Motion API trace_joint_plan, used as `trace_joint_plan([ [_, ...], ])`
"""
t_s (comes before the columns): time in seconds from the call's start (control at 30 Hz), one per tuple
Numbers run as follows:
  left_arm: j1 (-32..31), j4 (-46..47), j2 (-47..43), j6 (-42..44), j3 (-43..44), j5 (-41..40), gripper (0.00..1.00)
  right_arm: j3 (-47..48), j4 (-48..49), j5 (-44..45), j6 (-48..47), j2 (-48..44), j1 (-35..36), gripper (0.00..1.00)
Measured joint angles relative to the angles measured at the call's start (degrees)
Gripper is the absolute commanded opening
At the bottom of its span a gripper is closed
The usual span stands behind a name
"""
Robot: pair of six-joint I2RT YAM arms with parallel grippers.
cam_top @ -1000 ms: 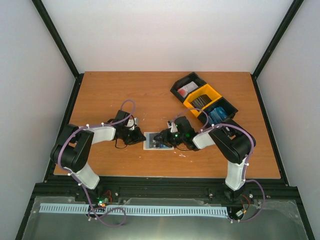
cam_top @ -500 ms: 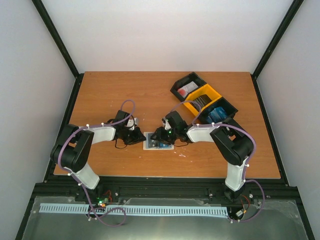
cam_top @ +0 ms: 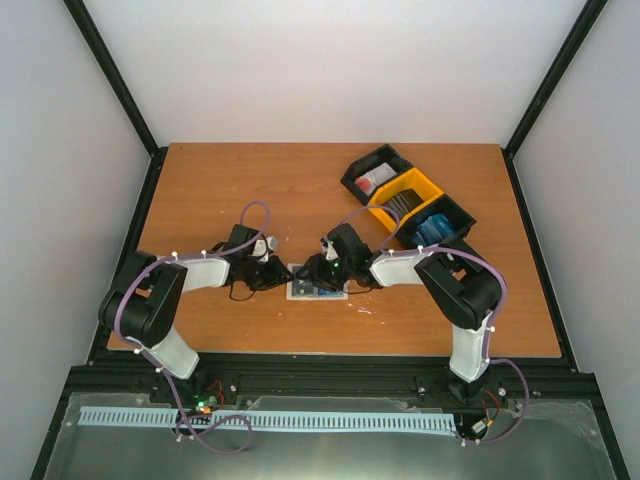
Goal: Put the credit cards into the card holder
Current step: Insert the credit card into the card holder, then close the card holder at the center of the board.
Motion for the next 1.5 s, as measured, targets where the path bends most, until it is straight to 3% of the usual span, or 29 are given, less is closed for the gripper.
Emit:
trace_joint_plan([
  [0.1, -0.02, 1.42, -0.52, -0.22, -0.96, -0.33, 0.2, -0.42, 1.33, 0.24, 3.41, 0.09, 0.09, 0.47],
  [0.37, -0.68, 0.46, -4.07, -1.31, -2.23, -4.24, 0.4, 1.64, -4.83, 4.81, 3.32, -1.09, 1.16, 0.55],
  [0.63, -0.68, -1.25, -9.09, -2.12, -4.02, -10.51, 0.63, 4.42, -16.92, 12.07, -1.38, -4.13, 1.38, 0.64],
  [1.1, -0.7, -2.93, -18.25, 0.59, -4.24, -17.77, 0.99, 7.89, -29.24, 26.27, -10.67, -15.37, 1.38, 0.66],
  [1.5, -0.68, -2.71, -22.1, 4.52, -4.07, -17.49, 1.0, 12.98, -38.73, 39.67, -15.76, -19.04, 1.36, 0.66],
])
